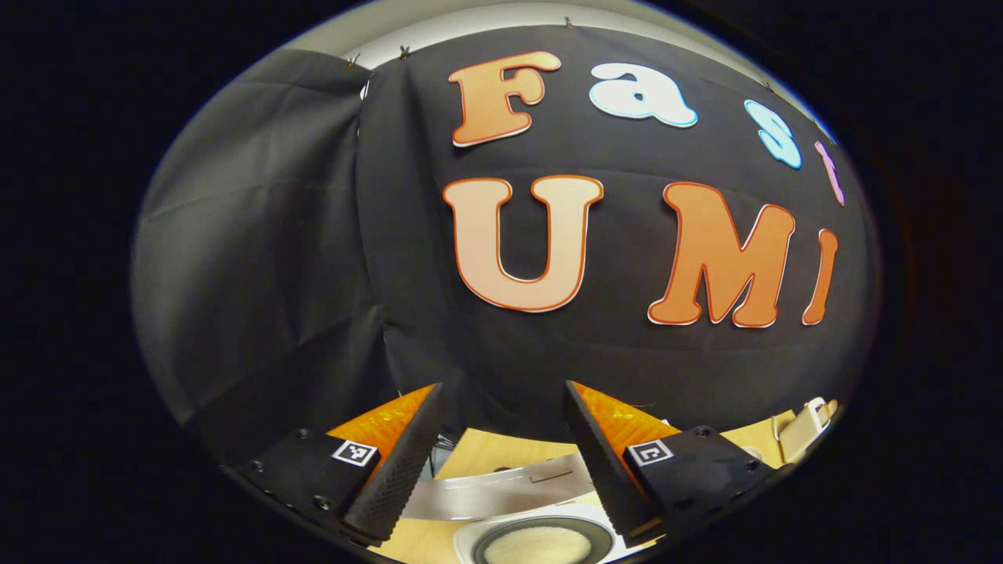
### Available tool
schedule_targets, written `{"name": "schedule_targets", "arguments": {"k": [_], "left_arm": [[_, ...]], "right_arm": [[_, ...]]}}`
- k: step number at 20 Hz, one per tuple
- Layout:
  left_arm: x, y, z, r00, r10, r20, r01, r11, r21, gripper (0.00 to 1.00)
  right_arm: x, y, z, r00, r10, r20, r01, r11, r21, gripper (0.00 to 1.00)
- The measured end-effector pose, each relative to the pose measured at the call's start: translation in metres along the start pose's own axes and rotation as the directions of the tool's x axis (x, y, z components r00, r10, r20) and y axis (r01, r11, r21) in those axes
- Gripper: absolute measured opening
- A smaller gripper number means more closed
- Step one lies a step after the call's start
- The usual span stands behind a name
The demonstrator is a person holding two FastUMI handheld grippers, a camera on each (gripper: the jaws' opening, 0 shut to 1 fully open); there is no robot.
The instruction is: Close the left gripper, press the button to open the rice cooker; take a wooden spoon from the chopstick holder with the right hand, scoop a spoonful of rice and pour it into the rice cooker, then put the wooden spoon back into the chopstick holder.
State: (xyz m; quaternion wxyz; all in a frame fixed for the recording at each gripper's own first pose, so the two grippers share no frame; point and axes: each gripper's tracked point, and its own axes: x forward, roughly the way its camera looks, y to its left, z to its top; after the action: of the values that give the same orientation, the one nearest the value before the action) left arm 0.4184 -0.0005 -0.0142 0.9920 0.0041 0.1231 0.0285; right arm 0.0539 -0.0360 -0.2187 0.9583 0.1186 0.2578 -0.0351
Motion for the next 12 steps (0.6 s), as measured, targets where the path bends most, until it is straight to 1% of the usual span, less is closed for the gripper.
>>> {"name": "schedule_targets", "arguments": {"k": [3,6,8,12], "left_arm": [[0.012,0.000,-0.022,0.998,-0.001,-0.059,0.000,1.000,-0.007,1.00],[0.010,0.001,-0.044,0.991,-0.014,-0.133,0.010,1.000,-0.027,1.00],[0.000,-0.001,-0.045,0.994,-0.032,-0.109,0.026,0.998,-0.055,1.00],[-0.029,-0.009,-0.055,0.994,-0.071,-0.079,0.068,0.997,-0.038,1.00]], "right_arm": [[-0.002,0.006,0.011,1.000,0.006,0.015,-0.006,1.000,-0.014,0.95],[-0.005,0.012,0.018,0.999,0.023,0.030,-0.023,1.000,-0.011,0.95],[-0.005,0.016,0.019,0.999,0.033,0.034,-0.032,0.999,-0.011,0.95],[-0.009,0.028,0.015,0.998,0.054,0.030,-0.053,0.998,-0.031,0.95]]}}
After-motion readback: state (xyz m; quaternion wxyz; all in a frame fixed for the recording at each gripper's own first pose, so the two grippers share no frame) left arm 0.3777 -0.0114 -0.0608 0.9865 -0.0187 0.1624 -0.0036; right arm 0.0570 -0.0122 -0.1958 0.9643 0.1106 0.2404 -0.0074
